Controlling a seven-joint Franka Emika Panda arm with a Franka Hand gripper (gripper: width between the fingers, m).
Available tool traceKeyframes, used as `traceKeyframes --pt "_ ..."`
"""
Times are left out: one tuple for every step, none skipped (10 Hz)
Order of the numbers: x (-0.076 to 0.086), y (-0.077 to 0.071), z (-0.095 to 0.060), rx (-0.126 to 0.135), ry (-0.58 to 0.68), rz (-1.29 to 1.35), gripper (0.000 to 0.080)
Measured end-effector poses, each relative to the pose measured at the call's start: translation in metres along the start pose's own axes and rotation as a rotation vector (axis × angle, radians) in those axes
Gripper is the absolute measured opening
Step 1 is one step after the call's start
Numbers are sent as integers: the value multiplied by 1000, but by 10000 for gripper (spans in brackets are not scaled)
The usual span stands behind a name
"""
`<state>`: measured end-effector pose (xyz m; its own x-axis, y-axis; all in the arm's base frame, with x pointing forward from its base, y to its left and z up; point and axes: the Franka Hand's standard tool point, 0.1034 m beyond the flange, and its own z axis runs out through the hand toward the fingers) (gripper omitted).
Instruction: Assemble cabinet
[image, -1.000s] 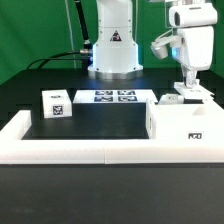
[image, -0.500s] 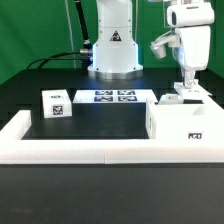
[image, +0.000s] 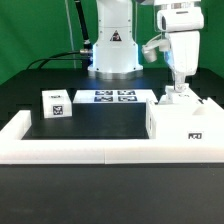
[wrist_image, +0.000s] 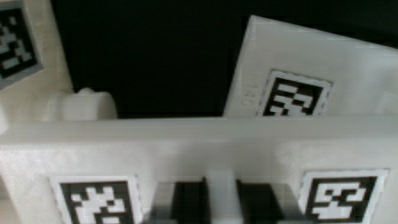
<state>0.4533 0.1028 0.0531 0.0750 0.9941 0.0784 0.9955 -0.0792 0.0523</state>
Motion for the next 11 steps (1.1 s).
traceKeyframes --pt "0 0 0 0 0 0 70" --pt "1 0 -1 -1 0 2 70" --pt "3 -1 -1 -1 2 5 70" --pt "6 -2 -1 0 4 5 70" --pt "8 -2 -1 0 5 5 70" --pt "10 -2 -1 0 6 3 70" --pt "10 -3 -1 1 6 3 70" --pt "11 -3 -1 0 7 5 70" --pt "14 0 -2 -3 8 11 70" --pt "14 1 -2 4 4 10 70" --pt "13 4 -3 5 3 13 70"
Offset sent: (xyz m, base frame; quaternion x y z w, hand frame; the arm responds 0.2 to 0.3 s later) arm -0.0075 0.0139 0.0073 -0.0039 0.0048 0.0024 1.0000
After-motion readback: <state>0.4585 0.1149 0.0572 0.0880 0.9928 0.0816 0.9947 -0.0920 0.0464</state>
